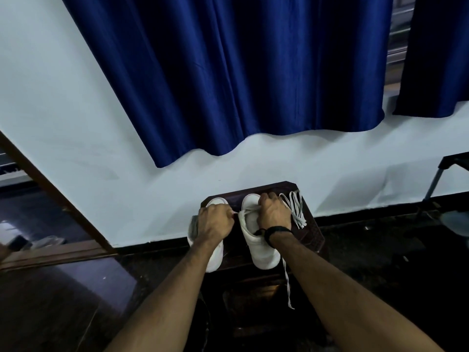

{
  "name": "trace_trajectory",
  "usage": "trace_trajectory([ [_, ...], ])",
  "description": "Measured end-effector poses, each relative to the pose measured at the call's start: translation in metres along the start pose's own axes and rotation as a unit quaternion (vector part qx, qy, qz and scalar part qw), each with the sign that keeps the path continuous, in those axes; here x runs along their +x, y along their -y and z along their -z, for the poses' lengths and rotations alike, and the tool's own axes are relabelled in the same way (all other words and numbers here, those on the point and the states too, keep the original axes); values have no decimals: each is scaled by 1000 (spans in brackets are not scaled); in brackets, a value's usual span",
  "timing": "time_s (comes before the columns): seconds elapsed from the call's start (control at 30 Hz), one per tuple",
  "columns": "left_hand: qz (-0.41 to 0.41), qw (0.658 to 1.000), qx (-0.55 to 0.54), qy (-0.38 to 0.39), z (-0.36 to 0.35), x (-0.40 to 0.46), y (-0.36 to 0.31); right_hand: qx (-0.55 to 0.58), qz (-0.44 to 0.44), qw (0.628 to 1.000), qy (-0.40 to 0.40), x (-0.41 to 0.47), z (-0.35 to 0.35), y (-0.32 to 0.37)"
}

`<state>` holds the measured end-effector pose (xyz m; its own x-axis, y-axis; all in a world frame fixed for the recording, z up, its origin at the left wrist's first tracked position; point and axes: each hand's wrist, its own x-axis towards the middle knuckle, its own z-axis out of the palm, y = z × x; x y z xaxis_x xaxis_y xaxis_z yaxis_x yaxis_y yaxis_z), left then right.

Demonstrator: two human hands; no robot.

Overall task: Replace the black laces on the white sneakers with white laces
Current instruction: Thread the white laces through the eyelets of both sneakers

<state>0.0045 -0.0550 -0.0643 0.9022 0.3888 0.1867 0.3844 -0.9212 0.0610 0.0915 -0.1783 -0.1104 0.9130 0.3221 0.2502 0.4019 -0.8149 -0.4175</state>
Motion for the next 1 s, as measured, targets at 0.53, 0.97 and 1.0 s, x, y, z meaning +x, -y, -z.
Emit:
trace_trajectory([
  [0.53,110,993,22,-37,-27,-7,-14,208,-136,942,224,-4,23,-45],
  [0.97,127,988,-24,-83,-22,-6,0,172,-96,963,185,-12,38,-48],
  [1.0,138,986,-27,-88,-21,-6,0,181,-102,962,179,-14,39,-48],
])
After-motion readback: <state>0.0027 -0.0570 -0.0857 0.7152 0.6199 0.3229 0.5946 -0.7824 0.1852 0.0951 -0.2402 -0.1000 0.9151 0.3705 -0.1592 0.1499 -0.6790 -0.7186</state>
